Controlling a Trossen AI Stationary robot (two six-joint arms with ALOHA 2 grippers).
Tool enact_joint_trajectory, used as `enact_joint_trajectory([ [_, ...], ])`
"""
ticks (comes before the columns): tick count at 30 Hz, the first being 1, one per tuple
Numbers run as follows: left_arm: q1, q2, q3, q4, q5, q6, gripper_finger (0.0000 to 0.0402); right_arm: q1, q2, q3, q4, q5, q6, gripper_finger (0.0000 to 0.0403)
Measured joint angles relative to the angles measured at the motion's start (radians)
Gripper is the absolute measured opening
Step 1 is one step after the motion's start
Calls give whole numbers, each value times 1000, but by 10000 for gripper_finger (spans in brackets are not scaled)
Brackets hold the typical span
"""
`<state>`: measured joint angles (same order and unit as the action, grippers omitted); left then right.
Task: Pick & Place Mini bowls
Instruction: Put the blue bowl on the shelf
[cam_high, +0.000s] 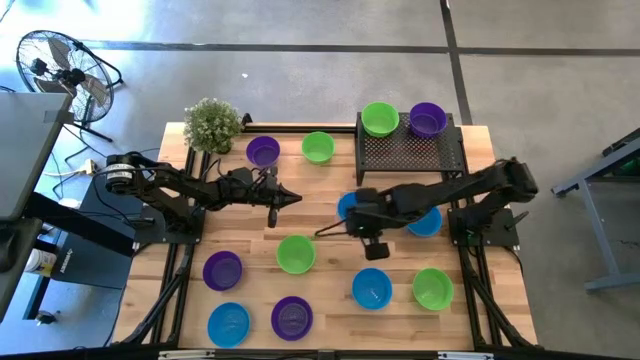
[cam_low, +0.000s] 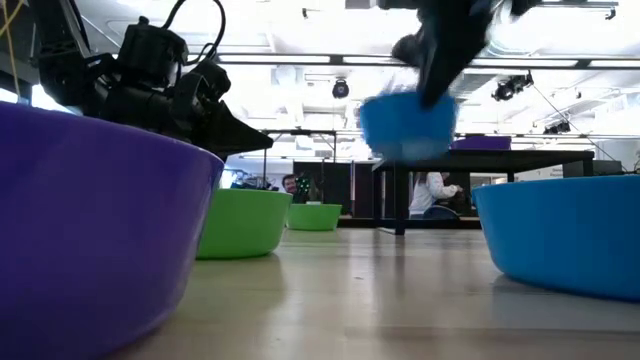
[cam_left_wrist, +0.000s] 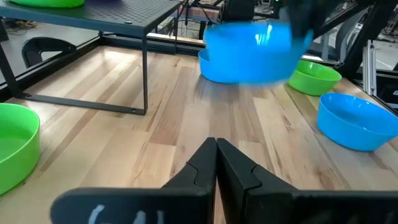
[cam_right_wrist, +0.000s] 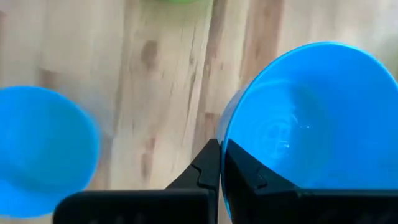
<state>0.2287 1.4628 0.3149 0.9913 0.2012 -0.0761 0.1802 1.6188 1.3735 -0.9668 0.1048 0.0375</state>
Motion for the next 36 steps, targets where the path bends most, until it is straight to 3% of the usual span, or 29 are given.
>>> enact_joint_trajectory([
  [6,0,0,0,0,1,0,3,-10,-150,67,-213,116,120,3],
  [11,0,0,0,1,1,0,3,-136,-249,33,-338,186,129,2],
  [23,0,0,0,1,1,0,3,-542,-273,-135,-253,114,-188,3],
  [36,0,0,0,1,1,0,3,-675,-274,-176,-179,85,-282,9],
])
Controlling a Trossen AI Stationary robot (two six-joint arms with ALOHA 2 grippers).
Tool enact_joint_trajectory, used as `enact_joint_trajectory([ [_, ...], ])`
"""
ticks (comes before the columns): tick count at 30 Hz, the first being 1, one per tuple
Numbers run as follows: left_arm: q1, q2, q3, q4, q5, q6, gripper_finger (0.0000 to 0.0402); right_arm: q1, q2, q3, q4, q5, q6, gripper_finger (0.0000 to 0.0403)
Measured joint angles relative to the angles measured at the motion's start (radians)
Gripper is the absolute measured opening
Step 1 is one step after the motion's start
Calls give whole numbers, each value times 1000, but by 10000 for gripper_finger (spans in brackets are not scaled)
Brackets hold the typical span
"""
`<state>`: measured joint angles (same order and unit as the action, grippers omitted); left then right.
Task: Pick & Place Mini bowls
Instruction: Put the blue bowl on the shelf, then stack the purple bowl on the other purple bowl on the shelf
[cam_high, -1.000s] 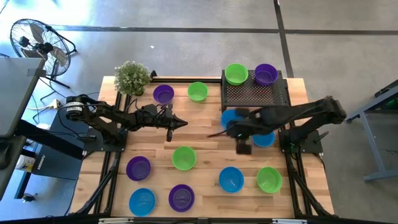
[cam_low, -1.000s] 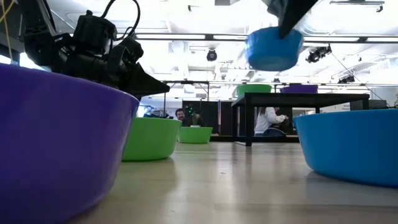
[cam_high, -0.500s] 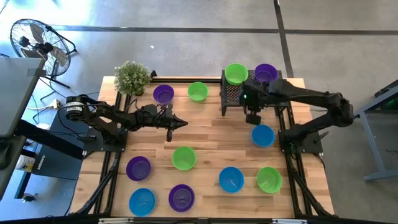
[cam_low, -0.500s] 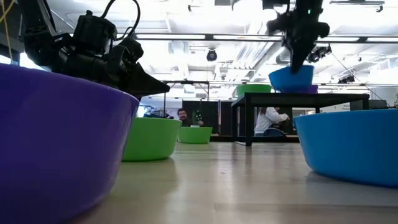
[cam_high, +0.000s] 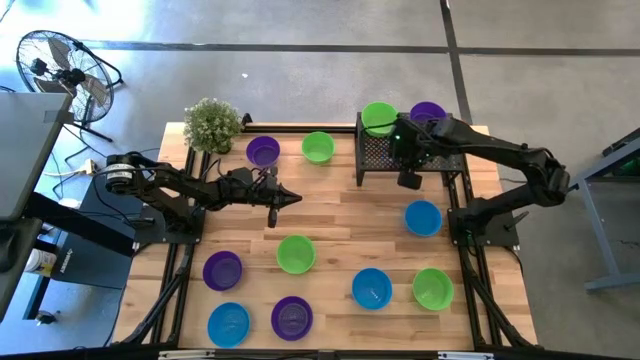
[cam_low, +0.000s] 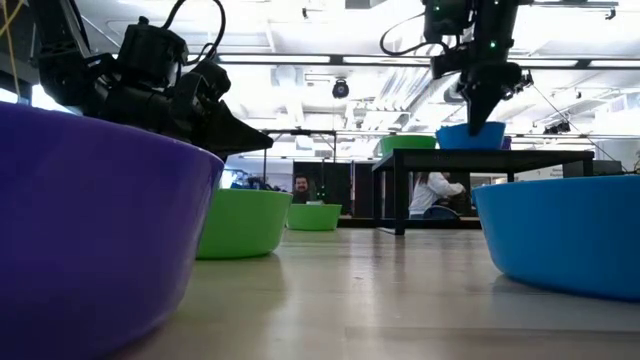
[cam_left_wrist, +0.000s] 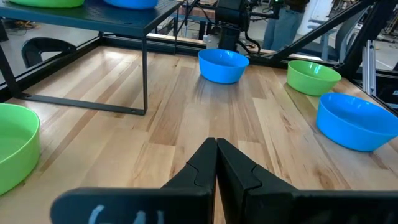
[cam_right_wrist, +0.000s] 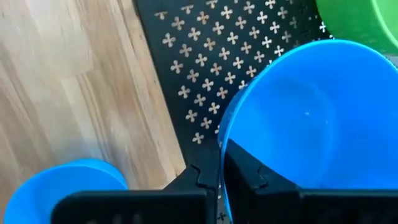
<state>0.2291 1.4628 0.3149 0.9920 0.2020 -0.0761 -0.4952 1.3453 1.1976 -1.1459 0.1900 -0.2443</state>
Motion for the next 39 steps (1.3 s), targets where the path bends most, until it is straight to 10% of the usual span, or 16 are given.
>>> enact_joint_trajectory([
  [25,0,0,0,-2,0,0,3,170,-214,-11,77,4,196,109],
  [39,0,0,0,-4,-3,0,3,378,-499,-621,1061,-144,240,14],
])
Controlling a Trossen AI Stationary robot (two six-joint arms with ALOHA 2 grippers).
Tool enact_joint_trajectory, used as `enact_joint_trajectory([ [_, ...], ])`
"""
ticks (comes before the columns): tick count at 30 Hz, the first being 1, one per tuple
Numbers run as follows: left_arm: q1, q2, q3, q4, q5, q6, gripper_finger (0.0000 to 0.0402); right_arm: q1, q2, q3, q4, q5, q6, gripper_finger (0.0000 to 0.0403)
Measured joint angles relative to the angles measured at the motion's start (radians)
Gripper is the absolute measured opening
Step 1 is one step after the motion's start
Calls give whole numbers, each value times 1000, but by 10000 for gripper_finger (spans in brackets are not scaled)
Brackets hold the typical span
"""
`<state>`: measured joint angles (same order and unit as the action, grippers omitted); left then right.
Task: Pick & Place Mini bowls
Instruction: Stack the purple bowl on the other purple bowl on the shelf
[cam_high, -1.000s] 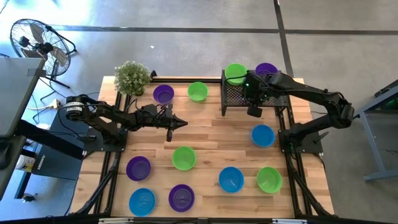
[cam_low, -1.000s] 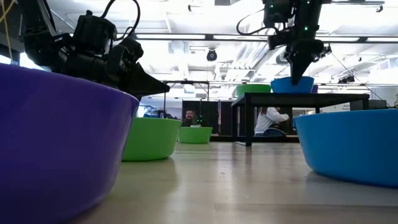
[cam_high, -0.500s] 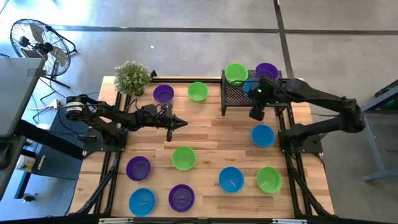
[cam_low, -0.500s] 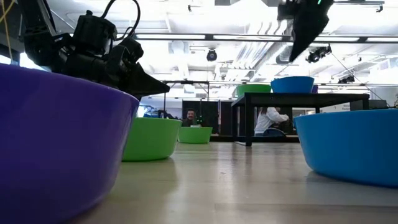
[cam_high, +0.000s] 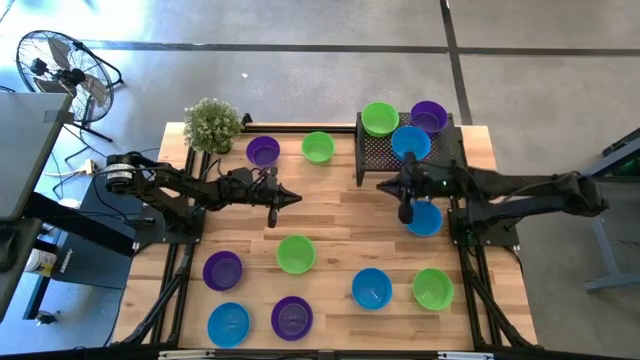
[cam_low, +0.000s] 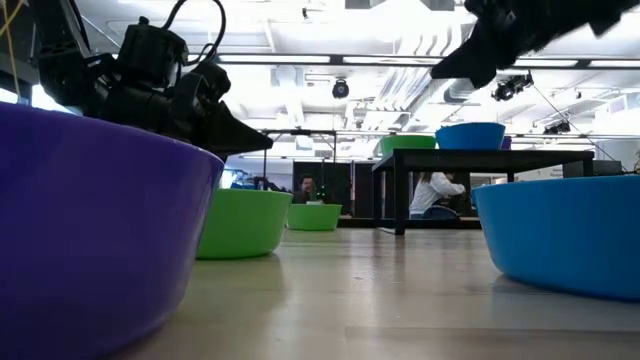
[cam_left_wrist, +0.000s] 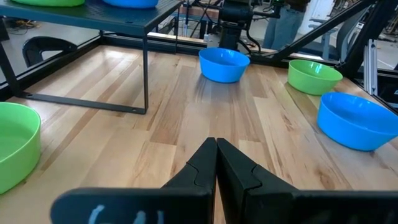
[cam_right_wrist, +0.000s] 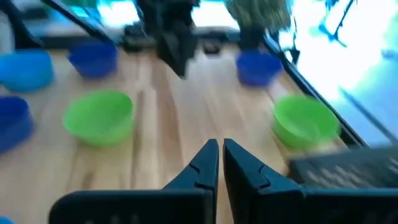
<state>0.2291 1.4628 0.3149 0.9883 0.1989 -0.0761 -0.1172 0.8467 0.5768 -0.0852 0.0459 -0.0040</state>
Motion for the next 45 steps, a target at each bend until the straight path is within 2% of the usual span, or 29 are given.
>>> enact_joint_trajectory([
  [5,0,0,0,-4,0,0,3,71,-1,-179,339,-1,-8,5],
  [10,-10,-27,37,-62,13,0,3,128,-2,-277,540,31,-30,4],
  [14,-81,-34,117,-248,-29,37,3,165,-2,-324,637,62,-56,1],
  [17,-152,-35,213,-471,-110,81,3,190,-2,-357,707,75,-79,2],
  [24,-298,-35,484,-1047,-250,88,3,224,-2,-381,748,75,-112,1],
  [30,-388,-35,634,-1347,-306,-28,3,225,-2,-381,748,70,-117,4],
  [36,-468,-35,679,-1592,-333,-230,3,225,-1,-381,747,49,-117,1],
  [41,-525,-35,680,-1788,-285,-362,5,225,-1,-381,733,49,-118,6],
  [45,-531,-35,680,-1915,-228,-417,35,225,-1,-381,733,48,-120,6],
])
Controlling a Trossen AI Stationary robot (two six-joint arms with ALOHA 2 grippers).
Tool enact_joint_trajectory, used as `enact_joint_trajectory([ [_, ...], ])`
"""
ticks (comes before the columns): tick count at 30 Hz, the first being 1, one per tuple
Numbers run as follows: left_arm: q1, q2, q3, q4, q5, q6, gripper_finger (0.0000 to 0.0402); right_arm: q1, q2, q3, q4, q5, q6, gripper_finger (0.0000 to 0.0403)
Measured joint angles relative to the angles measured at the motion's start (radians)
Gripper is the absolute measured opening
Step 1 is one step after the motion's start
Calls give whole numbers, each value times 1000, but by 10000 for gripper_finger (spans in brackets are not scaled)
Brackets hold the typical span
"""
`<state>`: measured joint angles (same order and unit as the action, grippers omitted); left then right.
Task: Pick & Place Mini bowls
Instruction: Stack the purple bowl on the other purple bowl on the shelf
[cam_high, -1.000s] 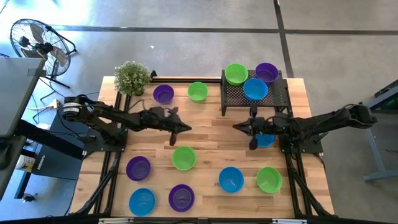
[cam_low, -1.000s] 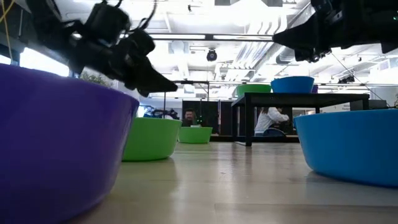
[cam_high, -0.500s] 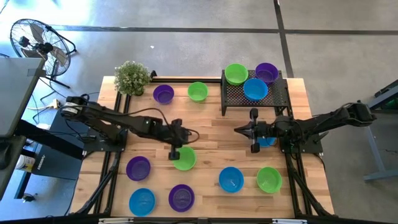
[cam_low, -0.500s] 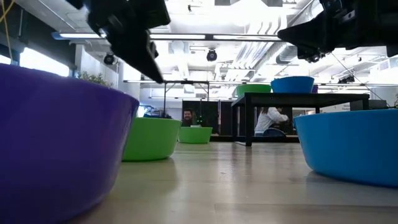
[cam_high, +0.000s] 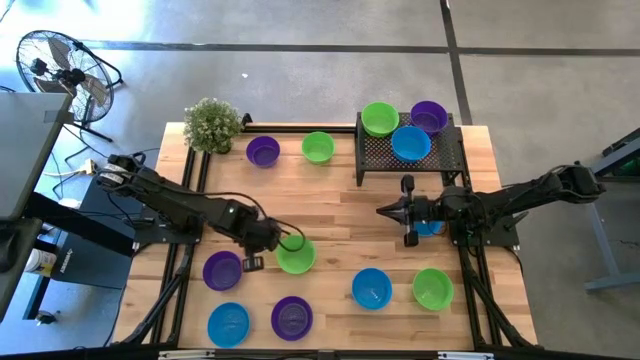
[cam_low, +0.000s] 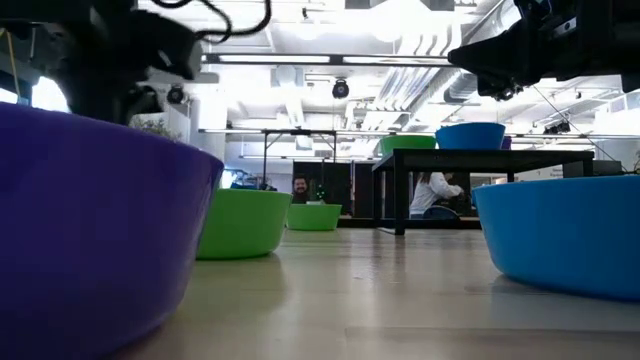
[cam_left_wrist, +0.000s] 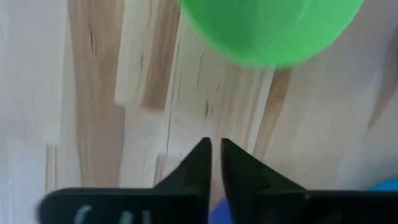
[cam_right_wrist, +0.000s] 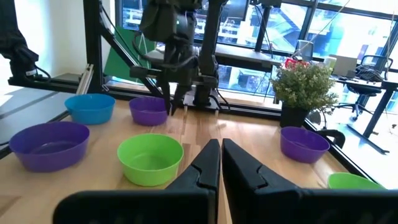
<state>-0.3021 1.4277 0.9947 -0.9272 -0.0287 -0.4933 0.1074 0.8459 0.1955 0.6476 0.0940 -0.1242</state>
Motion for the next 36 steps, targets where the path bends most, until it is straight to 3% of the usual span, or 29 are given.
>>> enact_joint_trajectory([
  [9,12,0,-8,-167,83,106,142,0,0,0,0,0,-11,1],
  [20,13,0,-190,-111,197,182,155,0,0,0,0,-24,-11,0],
  [25,13,0,-235,-46,224,172,130,0,0,0,0,-24,-15,0],
  [32,55,0,-241,-44,180,179,18,0,0,0,0,-24,-15,0],
  [36,150,-63,-241,-41,150,200,14,0,0,0,0,-23,-16,0],
])
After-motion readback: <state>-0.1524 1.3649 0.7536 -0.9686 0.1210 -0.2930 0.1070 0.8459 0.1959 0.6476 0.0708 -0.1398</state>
